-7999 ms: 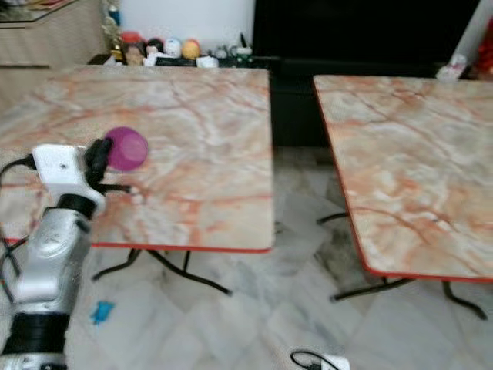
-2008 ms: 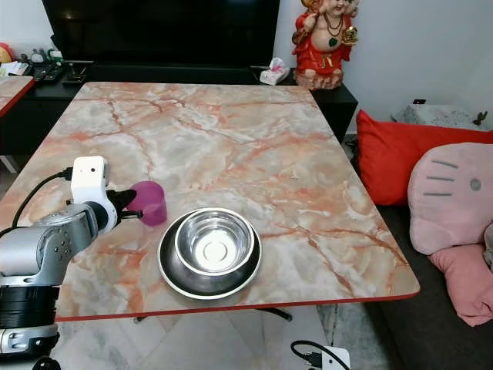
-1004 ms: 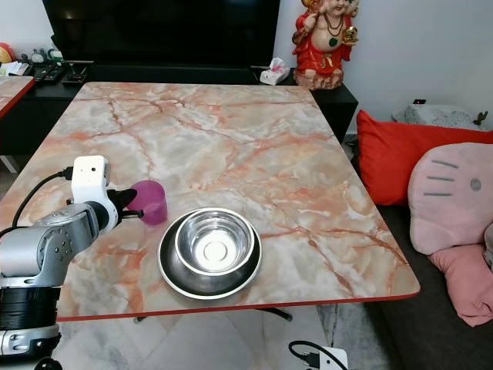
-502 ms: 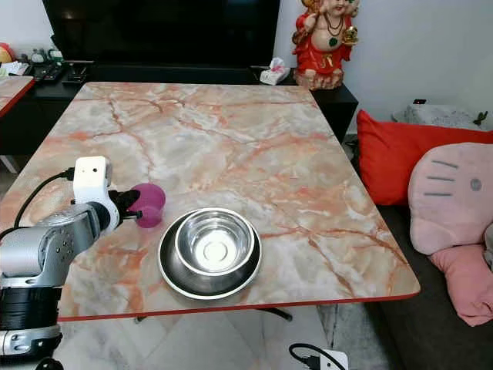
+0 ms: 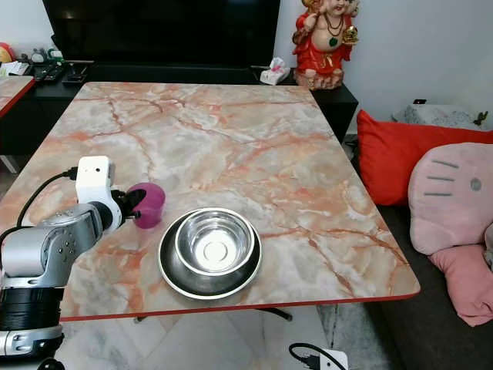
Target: Setting the table
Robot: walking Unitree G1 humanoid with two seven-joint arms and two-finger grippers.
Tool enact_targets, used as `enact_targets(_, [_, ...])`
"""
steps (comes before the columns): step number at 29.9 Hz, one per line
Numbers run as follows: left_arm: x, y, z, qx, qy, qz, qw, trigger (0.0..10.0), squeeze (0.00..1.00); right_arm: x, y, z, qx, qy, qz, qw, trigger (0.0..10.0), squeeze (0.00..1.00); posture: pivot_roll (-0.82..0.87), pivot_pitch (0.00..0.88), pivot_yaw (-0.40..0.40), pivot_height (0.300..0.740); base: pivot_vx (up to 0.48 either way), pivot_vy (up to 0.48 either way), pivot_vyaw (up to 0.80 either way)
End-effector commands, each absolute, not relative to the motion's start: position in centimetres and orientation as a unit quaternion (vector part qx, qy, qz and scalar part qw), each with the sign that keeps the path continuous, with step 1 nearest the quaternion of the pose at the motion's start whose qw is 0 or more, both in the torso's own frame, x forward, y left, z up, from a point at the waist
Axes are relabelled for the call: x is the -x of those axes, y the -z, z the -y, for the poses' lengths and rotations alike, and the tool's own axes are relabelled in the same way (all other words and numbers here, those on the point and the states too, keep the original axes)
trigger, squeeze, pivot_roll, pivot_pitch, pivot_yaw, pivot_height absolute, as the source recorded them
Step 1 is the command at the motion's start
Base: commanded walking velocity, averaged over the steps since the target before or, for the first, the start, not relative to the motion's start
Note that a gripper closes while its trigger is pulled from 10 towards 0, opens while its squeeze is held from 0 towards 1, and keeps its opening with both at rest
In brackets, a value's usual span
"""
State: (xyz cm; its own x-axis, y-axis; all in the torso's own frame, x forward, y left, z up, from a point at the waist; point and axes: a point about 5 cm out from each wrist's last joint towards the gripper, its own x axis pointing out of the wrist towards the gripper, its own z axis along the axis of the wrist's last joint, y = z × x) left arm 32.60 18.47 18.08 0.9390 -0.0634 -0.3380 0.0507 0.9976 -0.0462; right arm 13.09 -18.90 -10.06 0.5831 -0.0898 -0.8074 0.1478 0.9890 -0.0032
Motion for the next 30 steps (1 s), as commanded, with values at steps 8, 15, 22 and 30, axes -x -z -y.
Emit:
enact_targets(8, [-32.6, -19.0, -18.3, -0.033, 0.036, -0.148, 0.988, 10.0, 0.0, -15.0, 9.3, 18.1, -0.031, 0.063, -0.415, 0.907, 10.0, 0.0, 0.1, 0.0, -0.067, 0.74, 0.0, 0.0, 0.0])
enact_targets(15, [-32.7, -19.7, -17.9, -0.077, 0.041, -0.107, 0.99, 10.0, 0.0, -16.4, 8.8, 17.5, -0.03, 0.059, -0.401, 0.914, 10.0, 0.0, 0.1, 0.0, -0.068, 0.74, 0.0, 0.0, 0.0])
enact_targets(22, [-32.4, -20.8, -17.3, -0.122, 0.053, 0.0, 0.991, 10.0, 0.0, -16.0, 8.9, 17.8, -0.031, 0.062, -0.404, 0.912, 10.0, 0.0, 0.1, 0.0, -0.067, 0.74, 0.0, 0.0, 0.0])
enact_targets(30, [-30.4, -18.4, -18.5, -0.172, -0.014, 0.104, 0.979, 10.0, 0.0, -15.8, 9.0, 18.1, -0.025, 0.072, -0.403, 0.912, 10.0, 0.0, 0.1, 0.0, -0.067, 0.74, 0.0, 0.0, 0.0])
